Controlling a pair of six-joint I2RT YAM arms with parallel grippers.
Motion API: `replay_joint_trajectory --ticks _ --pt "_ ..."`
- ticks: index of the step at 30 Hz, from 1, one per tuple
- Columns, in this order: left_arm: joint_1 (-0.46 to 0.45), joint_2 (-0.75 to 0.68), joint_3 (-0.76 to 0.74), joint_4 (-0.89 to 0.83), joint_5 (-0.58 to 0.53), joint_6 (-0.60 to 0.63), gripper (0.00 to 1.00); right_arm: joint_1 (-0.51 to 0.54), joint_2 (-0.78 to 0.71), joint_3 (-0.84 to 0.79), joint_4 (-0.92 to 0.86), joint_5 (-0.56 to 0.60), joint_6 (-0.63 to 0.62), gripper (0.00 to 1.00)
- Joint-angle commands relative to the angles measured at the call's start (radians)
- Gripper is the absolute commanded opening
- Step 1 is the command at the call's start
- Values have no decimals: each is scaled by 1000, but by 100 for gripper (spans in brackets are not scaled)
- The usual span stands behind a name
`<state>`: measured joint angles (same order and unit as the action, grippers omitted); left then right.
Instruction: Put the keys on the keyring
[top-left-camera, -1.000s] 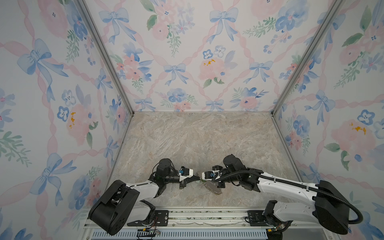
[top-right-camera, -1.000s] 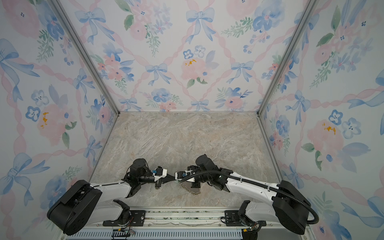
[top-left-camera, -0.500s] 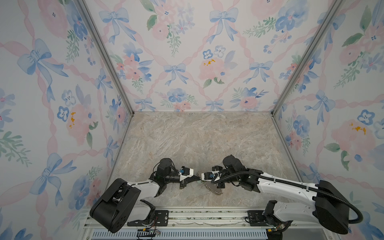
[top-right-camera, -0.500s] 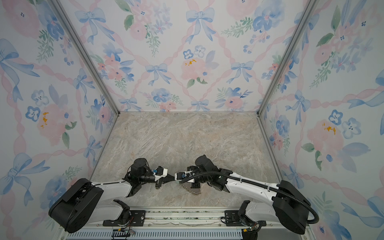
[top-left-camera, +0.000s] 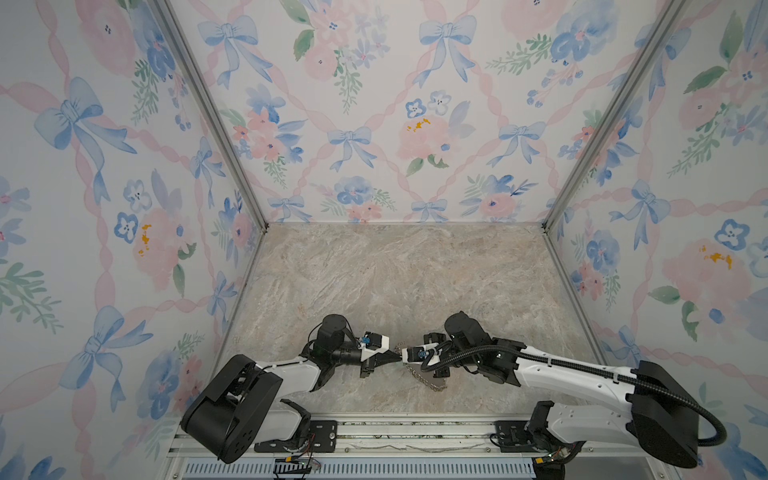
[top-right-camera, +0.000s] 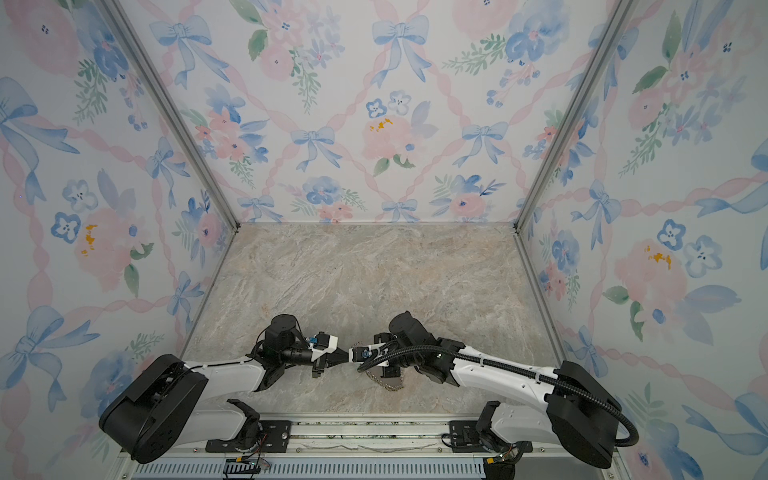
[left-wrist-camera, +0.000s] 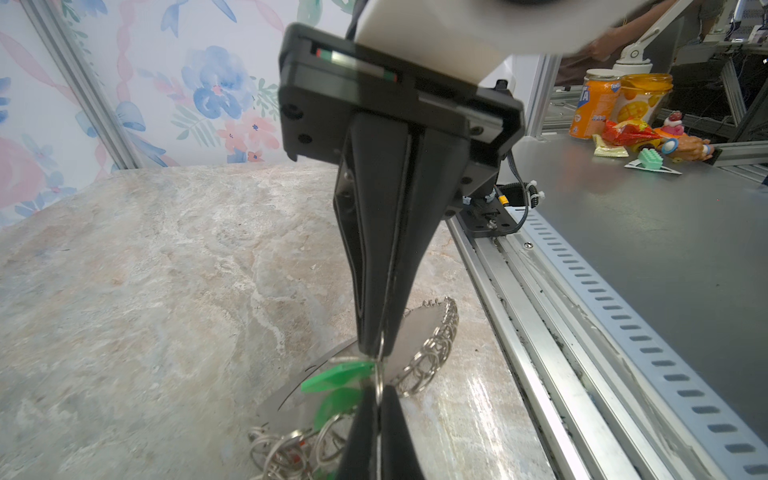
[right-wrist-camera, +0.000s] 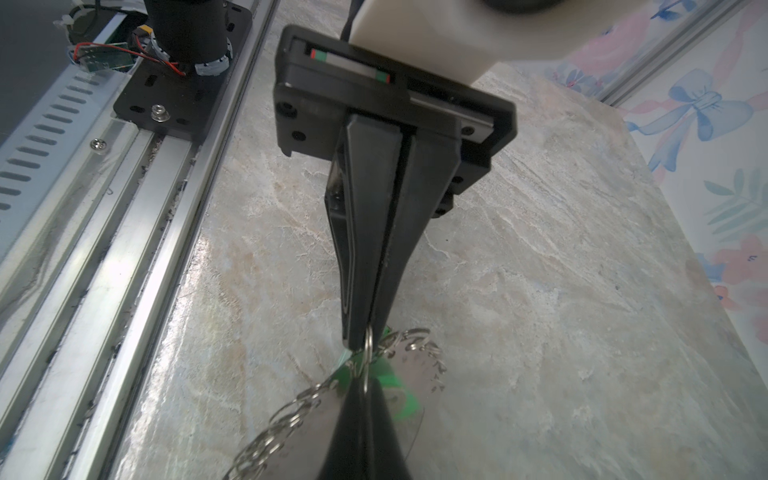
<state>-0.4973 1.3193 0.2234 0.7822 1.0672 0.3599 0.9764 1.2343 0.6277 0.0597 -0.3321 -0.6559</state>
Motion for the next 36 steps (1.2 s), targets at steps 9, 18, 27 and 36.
replay_joint_trajectory --ticks 9,18,27,36 --pt "-18 15 39 -21 14 30 0 36 -27 27 24 13 -22 0" --pt "-24 24 45 -36 25 40 0 42 -13 39 39 59 -16 0" --pt "-27 20 46 -44 25 51 0 41 3 63 -6 64 -28 0" --pt "-9 -34 26 -46 -16 73 0 13 -50 5 -5 101 34 0"
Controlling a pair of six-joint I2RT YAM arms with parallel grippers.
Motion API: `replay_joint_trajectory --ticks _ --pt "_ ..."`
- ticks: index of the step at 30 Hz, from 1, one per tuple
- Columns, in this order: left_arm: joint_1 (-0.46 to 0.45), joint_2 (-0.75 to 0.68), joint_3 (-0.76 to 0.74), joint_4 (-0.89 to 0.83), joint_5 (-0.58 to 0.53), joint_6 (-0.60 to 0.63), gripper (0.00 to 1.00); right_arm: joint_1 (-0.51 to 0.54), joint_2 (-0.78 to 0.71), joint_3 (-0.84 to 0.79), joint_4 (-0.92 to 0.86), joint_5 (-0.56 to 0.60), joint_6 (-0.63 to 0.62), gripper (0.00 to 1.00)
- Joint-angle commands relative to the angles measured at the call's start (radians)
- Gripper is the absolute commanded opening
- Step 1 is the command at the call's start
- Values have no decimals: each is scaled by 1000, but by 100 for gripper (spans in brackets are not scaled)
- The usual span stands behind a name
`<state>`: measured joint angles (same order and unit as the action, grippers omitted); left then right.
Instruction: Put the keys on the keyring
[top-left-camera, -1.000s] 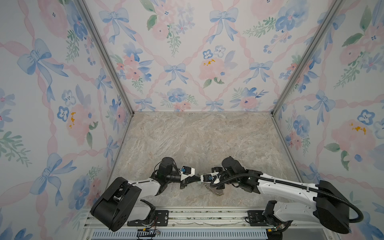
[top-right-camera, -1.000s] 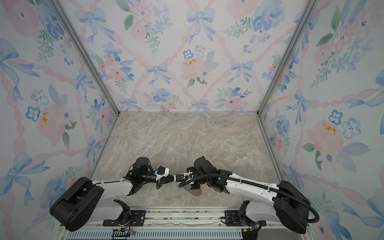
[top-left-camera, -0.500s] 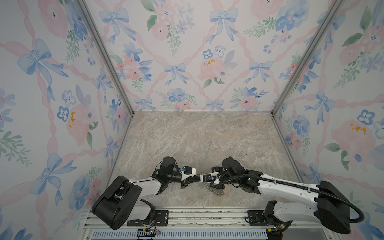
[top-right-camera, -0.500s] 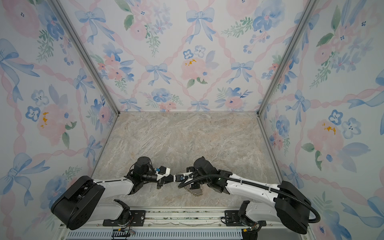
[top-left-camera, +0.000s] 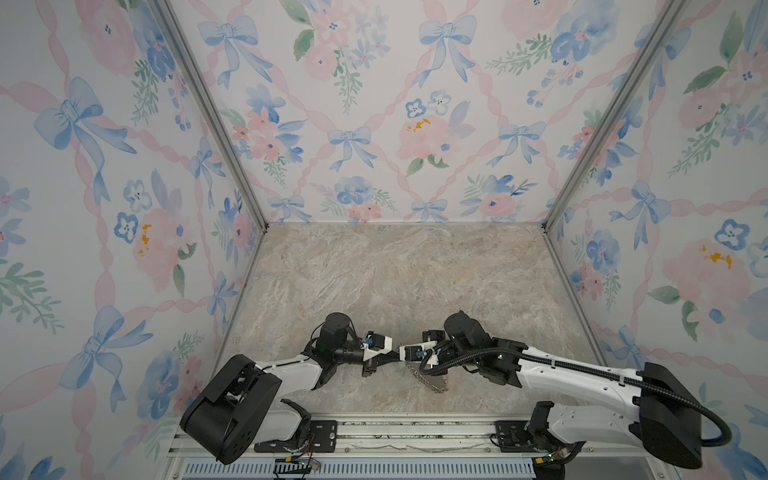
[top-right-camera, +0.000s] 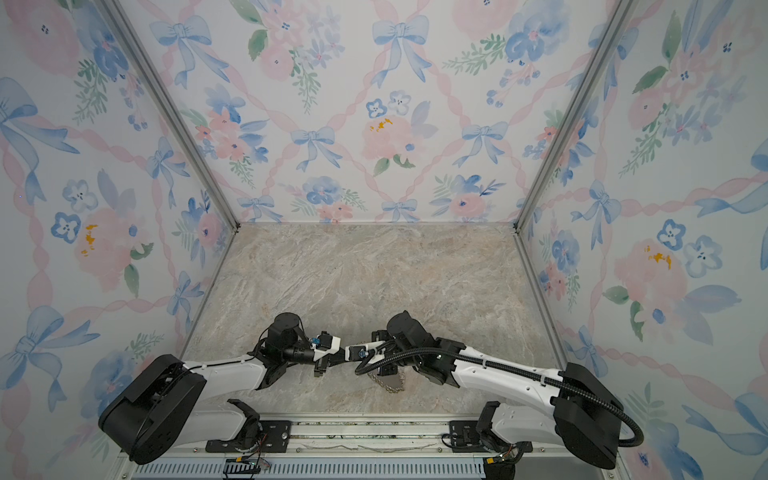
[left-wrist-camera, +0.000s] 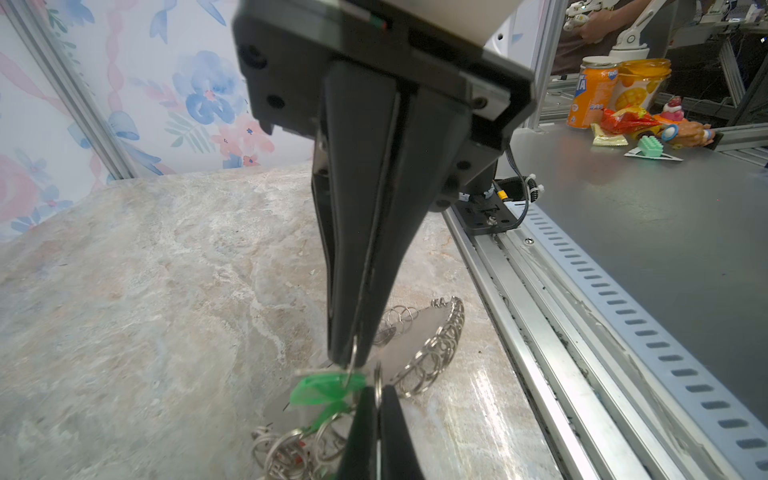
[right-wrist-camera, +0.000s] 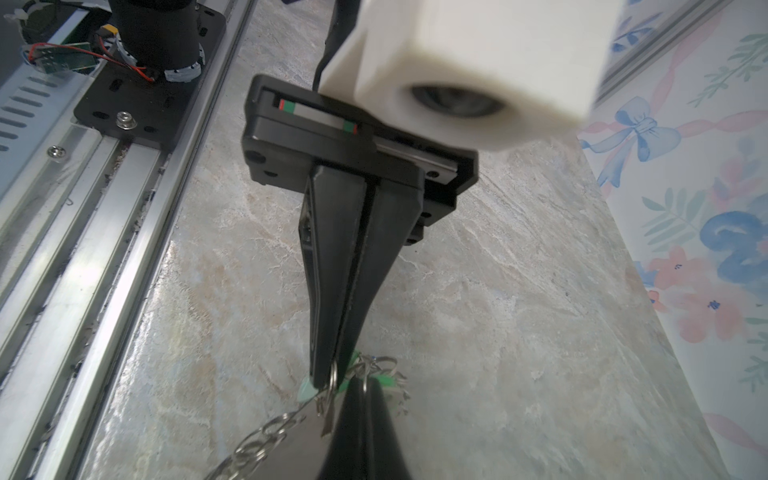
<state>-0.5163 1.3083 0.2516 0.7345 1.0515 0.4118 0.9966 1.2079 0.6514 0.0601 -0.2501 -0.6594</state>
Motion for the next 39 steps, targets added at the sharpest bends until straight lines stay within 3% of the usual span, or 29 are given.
replay_joint_trajectory --ticks 1,21,30,39 --pt "11 -25 -4 2 -5 20 0 -7 -24 -22 -2 20 42 0" --pt "10 -52 -17 3 -53 33 0 -19 -26 -58 60 40 66 0" --pt "7 -33 -8 2 2 33 0 5 -28 -60 35 1 27 0" --pt "6 -57 -22 2 -54 55 0 11 -18 -65 44 28 31 0"
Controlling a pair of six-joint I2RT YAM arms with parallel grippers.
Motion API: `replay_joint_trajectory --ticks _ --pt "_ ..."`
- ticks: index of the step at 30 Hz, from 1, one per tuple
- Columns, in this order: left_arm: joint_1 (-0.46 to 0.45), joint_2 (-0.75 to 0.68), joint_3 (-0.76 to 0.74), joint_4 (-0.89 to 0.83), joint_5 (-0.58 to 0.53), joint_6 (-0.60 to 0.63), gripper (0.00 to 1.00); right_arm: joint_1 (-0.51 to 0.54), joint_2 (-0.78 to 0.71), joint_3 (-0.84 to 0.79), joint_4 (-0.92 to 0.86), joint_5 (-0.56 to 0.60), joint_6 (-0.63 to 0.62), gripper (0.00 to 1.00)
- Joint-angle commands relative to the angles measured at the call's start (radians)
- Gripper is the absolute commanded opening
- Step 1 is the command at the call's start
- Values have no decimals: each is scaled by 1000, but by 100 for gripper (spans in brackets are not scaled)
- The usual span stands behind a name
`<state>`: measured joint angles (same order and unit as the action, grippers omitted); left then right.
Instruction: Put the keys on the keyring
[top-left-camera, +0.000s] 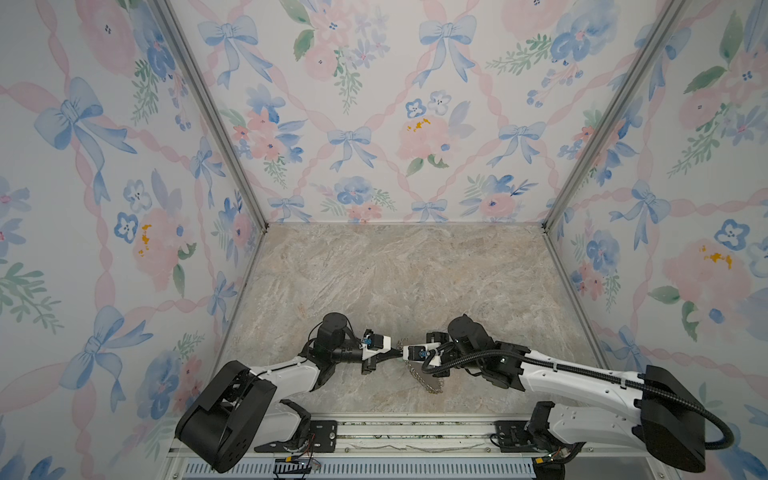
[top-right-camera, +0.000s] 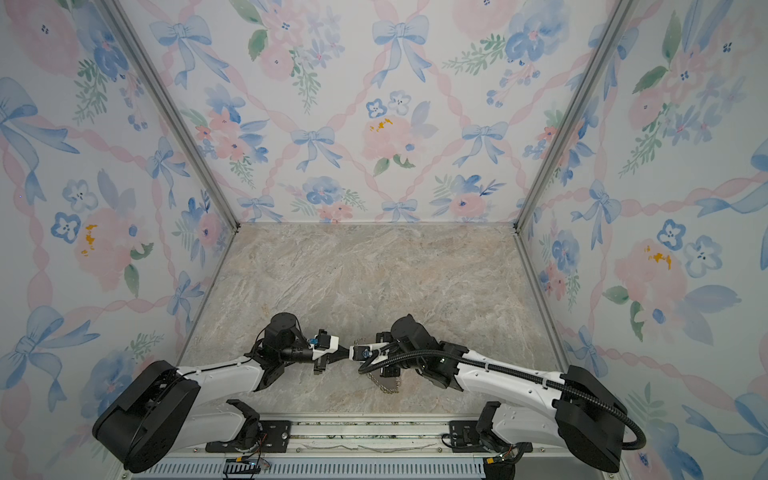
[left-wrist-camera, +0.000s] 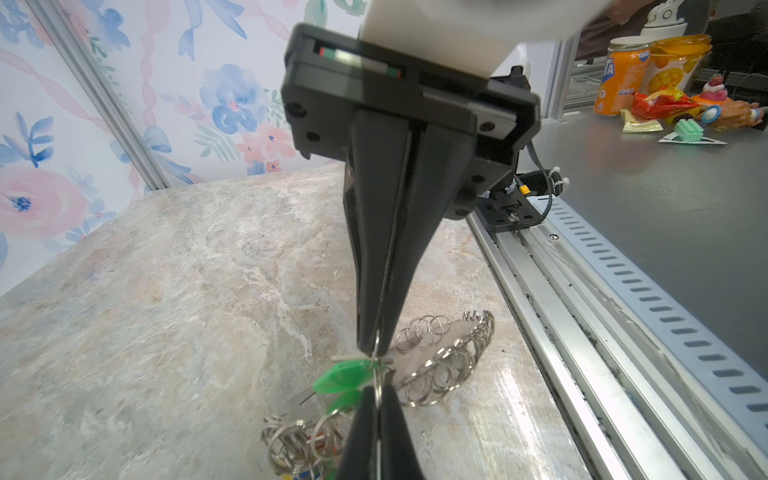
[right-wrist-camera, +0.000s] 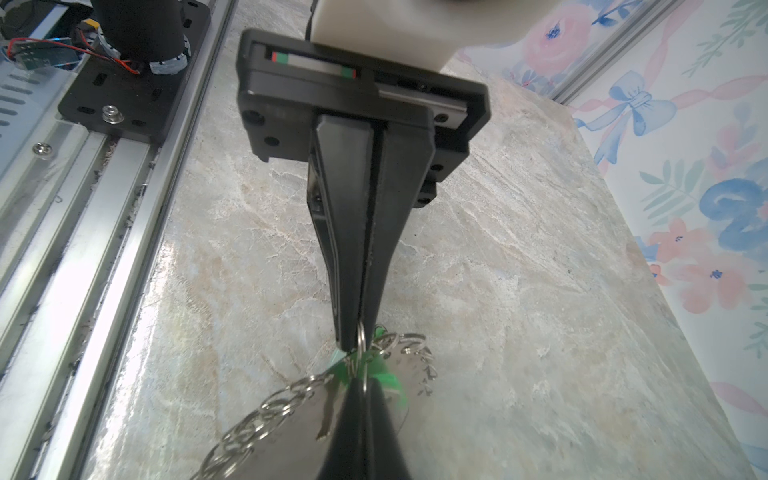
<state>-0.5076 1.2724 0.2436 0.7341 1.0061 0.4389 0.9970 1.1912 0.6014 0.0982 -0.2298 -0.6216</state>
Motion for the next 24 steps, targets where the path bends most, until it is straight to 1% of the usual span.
replay_joint_trajectory --ticks 1,4,6,8,15,24 --pt "-3 -25 -19 3 -13 34 0 12 0 -14 4 9 -7 0" --pt "-8 -37 -24 2 -40 50 0 12 -7 -16 4 9 -6 0" --pt "-9 -42 -28 2 -35 60 0 12 -12 -23 8 9 -1 0" --pt "-14 -58 -49 3 -5 145 0 9 -12 -29 15 5 10 0" --pt "-14 -65 -45 2 22 124 0 0 -11 -45 46 3 23 0" --pt "-23 -91 -63 16 -55 137 0 6 -5 -45 50 -14 27 0"
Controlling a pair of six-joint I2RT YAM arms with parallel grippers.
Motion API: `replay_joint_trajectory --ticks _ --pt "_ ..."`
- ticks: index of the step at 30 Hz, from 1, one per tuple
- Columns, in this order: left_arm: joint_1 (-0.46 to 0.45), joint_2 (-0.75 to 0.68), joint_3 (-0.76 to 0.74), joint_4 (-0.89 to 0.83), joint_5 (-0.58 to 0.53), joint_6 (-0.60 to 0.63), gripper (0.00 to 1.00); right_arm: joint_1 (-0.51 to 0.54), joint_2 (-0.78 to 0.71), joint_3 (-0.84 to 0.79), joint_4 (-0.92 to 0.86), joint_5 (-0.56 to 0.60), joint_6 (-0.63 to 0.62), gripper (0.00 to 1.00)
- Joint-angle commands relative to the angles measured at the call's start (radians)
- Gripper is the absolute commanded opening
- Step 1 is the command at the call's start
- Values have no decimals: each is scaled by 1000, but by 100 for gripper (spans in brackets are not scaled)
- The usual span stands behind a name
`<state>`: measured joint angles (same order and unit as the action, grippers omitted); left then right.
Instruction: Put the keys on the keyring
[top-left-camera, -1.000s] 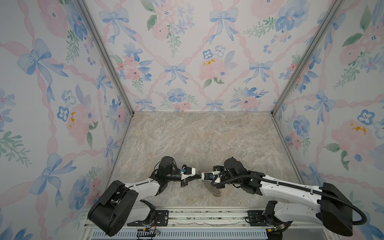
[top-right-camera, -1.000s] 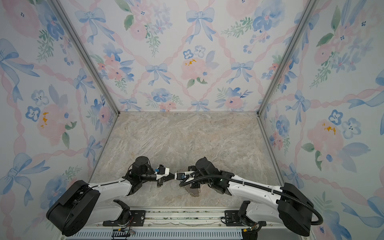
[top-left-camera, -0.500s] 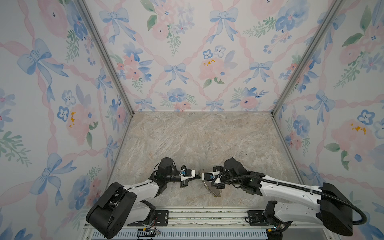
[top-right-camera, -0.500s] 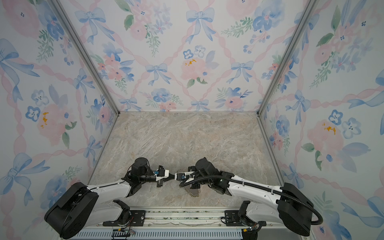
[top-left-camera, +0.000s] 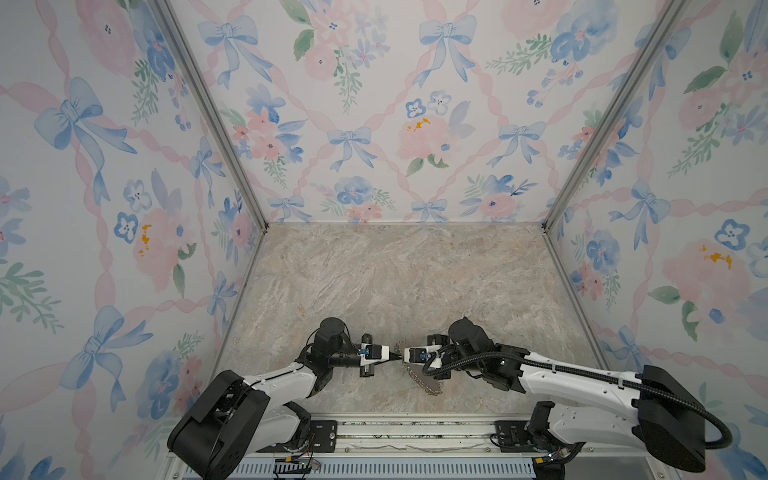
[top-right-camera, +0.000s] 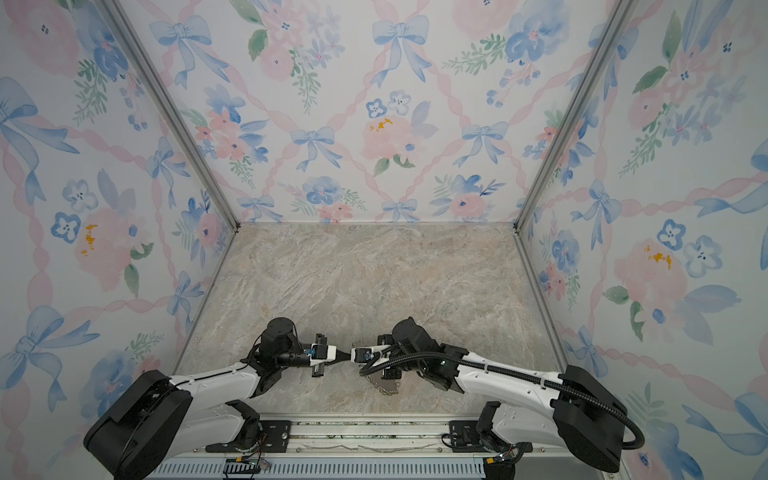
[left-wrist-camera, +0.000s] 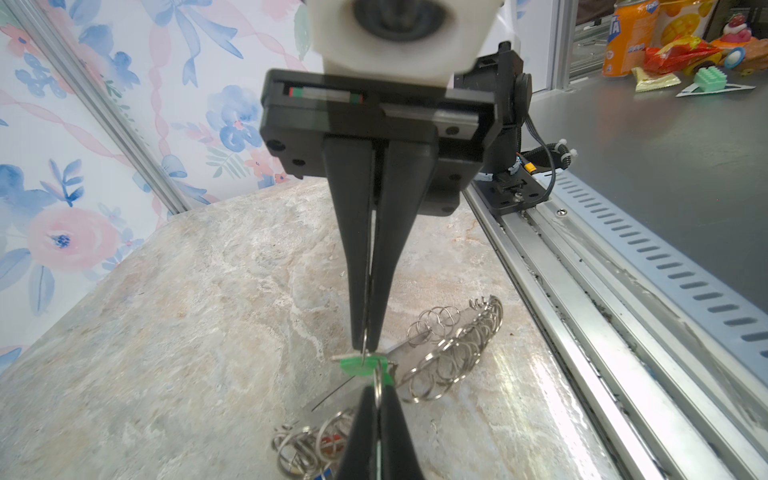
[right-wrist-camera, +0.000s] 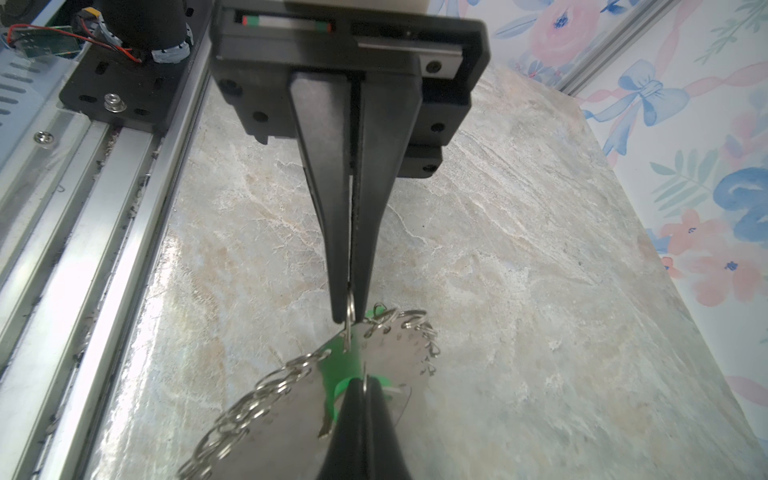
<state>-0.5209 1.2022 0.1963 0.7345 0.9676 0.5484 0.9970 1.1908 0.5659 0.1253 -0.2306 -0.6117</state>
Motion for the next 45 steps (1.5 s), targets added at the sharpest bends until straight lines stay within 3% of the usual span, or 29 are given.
replay_joint_trajectory --ticks 1,6,23,31,45 --pt "-13 -25 -22 24 -30 32 0 7 -1 -9 23 -8 18 0" --pt "-34 -36 -44 57 -95 50 0 9 1 -10 26 7 26 0" --pt "-31 -51 -52 103 -120 15 0 19 10 -23 47 5 41 0" --pt "-30 -23 -18 105 -130 -111 0 34 43 -25 139 100 33 0" --pt "-30 -9 7 106 -138 -211 0 33 42 -40 177 168 11 0"
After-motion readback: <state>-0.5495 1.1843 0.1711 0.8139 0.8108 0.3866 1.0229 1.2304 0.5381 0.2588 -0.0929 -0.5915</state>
